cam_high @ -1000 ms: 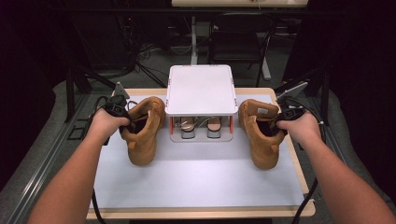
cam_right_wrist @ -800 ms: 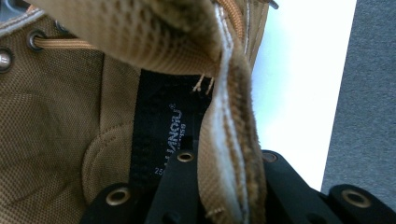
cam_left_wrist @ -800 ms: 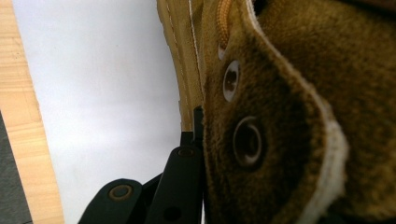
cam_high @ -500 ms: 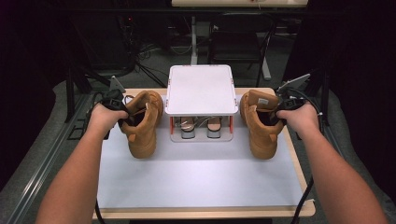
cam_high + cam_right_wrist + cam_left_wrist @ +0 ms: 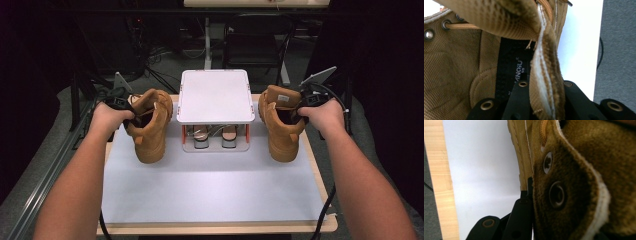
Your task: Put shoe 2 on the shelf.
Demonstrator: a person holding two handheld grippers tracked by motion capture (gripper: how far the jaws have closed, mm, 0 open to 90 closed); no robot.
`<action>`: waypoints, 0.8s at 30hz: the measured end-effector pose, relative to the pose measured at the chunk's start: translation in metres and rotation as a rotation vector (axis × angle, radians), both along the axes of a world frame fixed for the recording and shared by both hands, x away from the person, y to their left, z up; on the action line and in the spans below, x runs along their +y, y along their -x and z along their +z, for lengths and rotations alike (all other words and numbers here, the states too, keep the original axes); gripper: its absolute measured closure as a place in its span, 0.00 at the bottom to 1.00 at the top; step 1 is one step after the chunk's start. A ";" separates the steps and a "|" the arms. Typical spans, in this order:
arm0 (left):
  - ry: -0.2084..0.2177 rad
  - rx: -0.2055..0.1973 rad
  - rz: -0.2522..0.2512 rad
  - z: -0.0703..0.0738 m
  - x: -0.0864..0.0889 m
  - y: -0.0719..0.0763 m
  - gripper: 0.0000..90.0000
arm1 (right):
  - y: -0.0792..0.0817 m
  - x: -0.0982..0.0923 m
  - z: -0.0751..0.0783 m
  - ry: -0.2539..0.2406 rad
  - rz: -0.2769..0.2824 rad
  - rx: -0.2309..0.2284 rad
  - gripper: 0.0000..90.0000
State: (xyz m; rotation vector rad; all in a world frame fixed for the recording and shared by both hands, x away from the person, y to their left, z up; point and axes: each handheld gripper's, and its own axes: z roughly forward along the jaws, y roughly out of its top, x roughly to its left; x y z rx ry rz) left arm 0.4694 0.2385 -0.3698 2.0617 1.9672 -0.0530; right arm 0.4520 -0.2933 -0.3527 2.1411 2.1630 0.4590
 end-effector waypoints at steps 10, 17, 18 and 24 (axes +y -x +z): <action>0.001 -0.038 0.010 0.034 -0.001 0.003 0.96 | 0.004 0.001 0.032 -0.011 -0.004 -0.029 0.95; 0.000 -0.051 0.009 0.049 -0.001 0.003 0.96 | 0.006 0.001 0.049 -0.011 -0.006 -0.054 0.95; 0.004 -0.051 0.013 0.050 -0.001 0.003 0.96 | 0.006 0.002 0.050 -0.016 -0.012 -0.063 0.95; 0.006 -0.065 0.021 0.059 0.001 0.003 0.96 | 0.004 0.001 0.057 -0.043 -0.026 -0.075 0.95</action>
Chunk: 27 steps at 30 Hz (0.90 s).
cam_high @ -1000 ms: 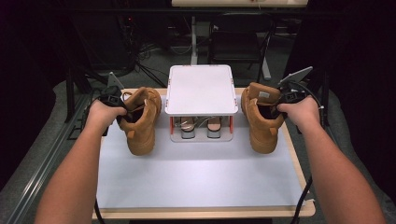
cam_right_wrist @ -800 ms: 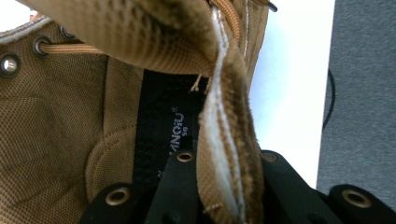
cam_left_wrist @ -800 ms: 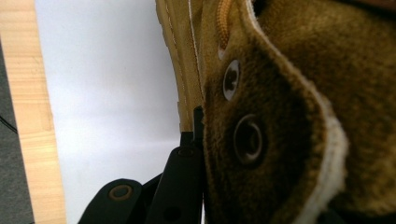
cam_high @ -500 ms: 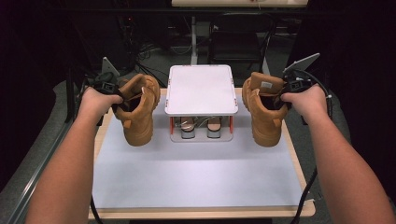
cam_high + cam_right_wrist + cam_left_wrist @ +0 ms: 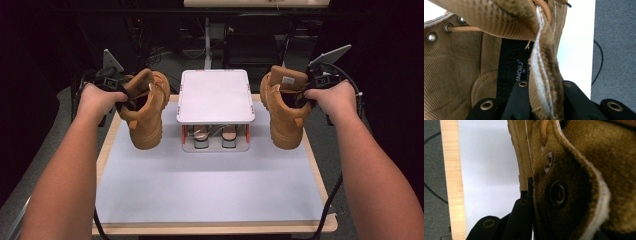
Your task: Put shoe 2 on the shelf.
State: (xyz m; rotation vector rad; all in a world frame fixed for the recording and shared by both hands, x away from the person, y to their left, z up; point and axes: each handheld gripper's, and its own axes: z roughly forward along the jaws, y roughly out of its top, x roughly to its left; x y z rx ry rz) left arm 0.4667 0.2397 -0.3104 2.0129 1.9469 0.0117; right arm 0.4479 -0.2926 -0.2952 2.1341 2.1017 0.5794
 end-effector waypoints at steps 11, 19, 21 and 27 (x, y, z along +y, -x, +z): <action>0.015 0.000 -0.002 0.010 -0.004 -0.005 0.96 | -0.005 0.003 0.015 0.003 -0.015 -0.020 0.95; 0.008 -0.009 -0.006 0.018 -0.017 -0.009 0.96 | -0.012 0.020 0.027 -0.023 -0.010 -0.031 0.94; 0.022 -0.014 -0.005 0.020 -0.019 -0.009 0.96 | -0.013 0.024 0.029 -0.038 0.003 -0.032 0.94; 0.014 -0.007 -0.012 0.026 -0.032 -0.012 0.96 | -0.018 0.041 0.031 -0.036 0.016 -0.030 0.94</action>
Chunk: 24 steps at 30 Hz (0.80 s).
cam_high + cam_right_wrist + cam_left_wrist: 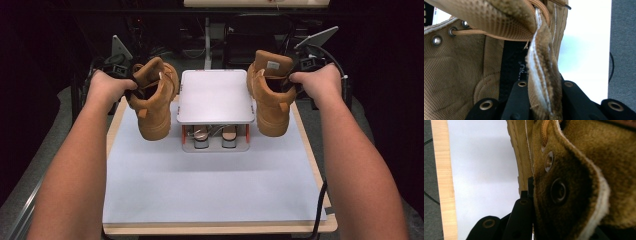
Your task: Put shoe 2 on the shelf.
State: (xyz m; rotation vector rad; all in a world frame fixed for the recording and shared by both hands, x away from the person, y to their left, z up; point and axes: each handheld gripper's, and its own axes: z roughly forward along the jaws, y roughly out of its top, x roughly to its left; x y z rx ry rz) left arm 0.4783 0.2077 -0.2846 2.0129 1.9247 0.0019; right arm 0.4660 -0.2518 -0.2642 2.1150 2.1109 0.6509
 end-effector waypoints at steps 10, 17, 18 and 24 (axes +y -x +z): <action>0.012 0.000 -0.011 0.003 -0.025 -0.007 0.96 | -0.008 0.026 0.001 -0.035 0.007 0.002 0.94; 0.025 -0.005 -0.017 0.002 -0.043 -0.018 0.96 | -0.016 0.038 -0.002 -0.068 0.006 -0.014 0.93; 0.025 -0.005 -0.017 0.002 -0.043 -0.018 0.96 | -0.016 0.038 -0.002 -0.068 0.006 -0.014 0.93; 0.027 0.004 0.003 0.001 -0.056 -0.027 0.96 | -0.027 0.051 -0.003 -0.057 0.005 -0.018 0.93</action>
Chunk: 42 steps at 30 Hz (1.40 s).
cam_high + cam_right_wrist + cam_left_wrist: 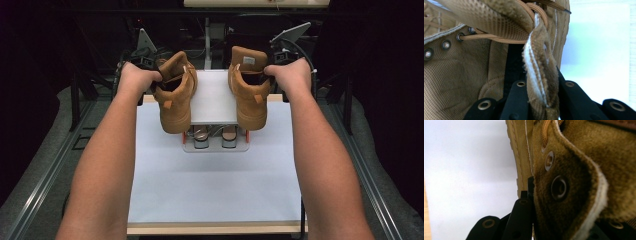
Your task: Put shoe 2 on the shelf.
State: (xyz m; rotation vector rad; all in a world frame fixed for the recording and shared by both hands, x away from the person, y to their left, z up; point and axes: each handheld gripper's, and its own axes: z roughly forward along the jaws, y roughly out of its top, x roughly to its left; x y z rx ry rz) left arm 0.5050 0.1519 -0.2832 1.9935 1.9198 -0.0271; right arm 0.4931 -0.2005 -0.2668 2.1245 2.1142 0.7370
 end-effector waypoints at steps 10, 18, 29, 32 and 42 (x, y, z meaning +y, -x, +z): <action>0.007 -0.013 0.003 0.002 -0.024 -0.010 0.96 | -0.010 0.014 -0.003 -0.027 -0.015 -0.022 0.93; 0.013 -0.017 0.008 -0.003 -0.037 -0.018 0.96 | -0.019 0.023 -0.009 -0.037 -0.008 -0.024 0.93; 0.039 -0.021 0.018 -0.007 -0.043 -0.026 0.95 | -0.027 0.033 -0.013 -0.043 -0.011 -0.026 0.92; 0.037 -0.017 0.015 -0.007 -0.044 -0.028 0.95 | -0.028 0.034 -0.013 -0.049 -0.013 -0.027 0.92; 0.041 -0.026 0.023 -0.008 -0.047 -0.031 0.95 | -0.032 0.039 -0.016 -0.061 -0.022 -0.030 0.91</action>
